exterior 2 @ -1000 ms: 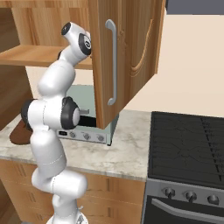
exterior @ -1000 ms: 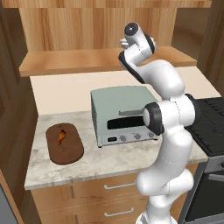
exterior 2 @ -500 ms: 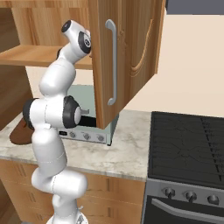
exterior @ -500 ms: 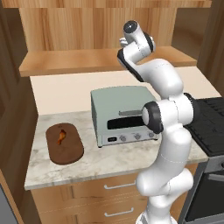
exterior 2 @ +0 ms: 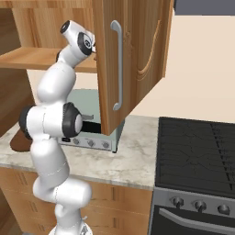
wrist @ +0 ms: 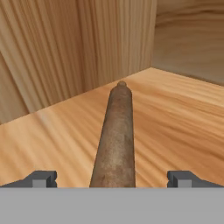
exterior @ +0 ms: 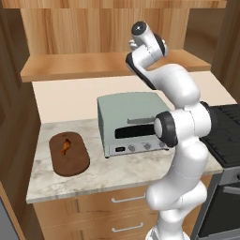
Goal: Open the cabinet, retrieve the rolling pin, and place it next to the meat on the cutting board to prepare for tenderizing.
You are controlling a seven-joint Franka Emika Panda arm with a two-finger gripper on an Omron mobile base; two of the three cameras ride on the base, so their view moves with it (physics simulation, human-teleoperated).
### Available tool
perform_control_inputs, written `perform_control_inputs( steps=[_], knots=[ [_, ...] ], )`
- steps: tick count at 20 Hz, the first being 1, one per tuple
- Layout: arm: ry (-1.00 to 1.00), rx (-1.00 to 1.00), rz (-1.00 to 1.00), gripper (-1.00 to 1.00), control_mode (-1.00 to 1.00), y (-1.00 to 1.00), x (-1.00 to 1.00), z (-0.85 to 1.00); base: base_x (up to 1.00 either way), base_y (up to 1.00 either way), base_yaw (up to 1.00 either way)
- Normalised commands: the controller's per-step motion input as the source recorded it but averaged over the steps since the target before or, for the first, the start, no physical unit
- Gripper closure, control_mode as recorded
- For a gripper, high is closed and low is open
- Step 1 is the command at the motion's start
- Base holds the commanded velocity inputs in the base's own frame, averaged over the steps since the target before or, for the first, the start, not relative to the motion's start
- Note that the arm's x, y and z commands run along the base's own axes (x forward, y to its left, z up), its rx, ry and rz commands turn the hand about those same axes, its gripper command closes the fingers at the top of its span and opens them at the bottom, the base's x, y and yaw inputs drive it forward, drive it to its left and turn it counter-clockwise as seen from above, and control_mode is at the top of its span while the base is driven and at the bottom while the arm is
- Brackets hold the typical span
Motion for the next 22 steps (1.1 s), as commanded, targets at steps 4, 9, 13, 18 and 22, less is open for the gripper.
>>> perform_control_inputs(
  steps=[4,9,13,18,22],
  knots=[
    [-0.06,0.00,-0.02,-1.00,-1.00,0.00,-0.06,-0.17,0.00,0.00,0.00],
    [-0.02,0.03,0.00,-1.00,-1.00,0.00,0.00,-0.16,0.00,0.00,0.00],
    [0.00,0.05,0.00,-1.00,-1.00,0.00,0.01,-0.12,0.00,0.00,0.00],
    [0.00,0.05,0.00,1.00,-1.00,0.00,0.10,-0.11,0.00,0.00,0.00],
    [0.00,0.01,0.00,1.00,-1.00,0.00,0.03,-0.13,0.00,0.00,0.00]
  ],
)
